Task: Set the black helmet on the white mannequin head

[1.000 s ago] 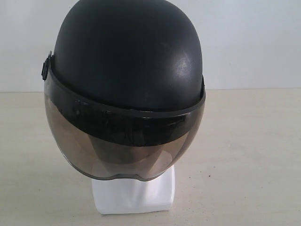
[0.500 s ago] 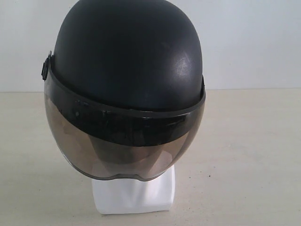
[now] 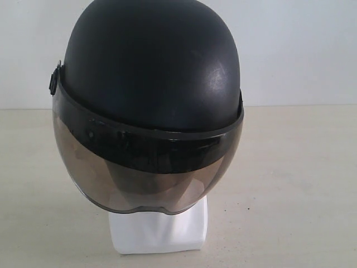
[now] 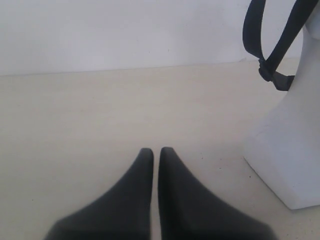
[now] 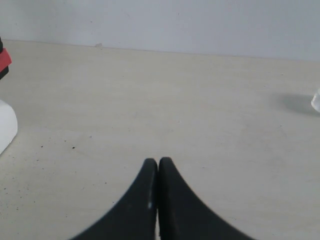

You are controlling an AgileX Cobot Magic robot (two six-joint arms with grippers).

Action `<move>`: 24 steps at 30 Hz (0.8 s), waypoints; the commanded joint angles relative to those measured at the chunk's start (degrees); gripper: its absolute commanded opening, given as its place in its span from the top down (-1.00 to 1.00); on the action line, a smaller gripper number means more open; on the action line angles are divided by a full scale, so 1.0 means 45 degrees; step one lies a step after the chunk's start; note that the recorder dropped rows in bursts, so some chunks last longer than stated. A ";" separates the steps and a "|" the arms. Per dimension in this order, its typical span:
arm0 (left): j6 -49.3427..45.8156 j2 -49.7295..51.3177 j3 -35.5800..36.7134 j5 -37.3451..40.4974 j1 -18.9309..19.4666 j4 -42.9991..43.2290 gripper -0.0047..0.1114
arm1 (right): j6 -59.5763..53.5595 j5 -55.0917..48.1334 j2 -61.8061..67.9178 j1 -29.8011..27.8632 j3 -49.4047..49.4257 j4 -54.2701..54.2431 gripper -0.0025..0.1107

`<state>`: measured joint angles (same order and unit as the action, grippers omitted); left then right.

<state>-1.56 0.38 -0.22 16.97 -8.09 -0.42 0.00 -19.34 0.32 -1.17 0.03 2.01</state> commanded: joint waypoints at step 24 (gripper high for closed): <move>0.0161 -0.0010 0.0049 0.0044 0.0496 -0.0136 0.84 | -0.0070 0.0045 -0.0071 -0.0081 -0.0008 -0.0017 0.96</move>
<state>-1.56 0.38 -0.22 17.11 -6.05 -0.42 0.00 -19.34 0.32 -1.17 0.03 2.01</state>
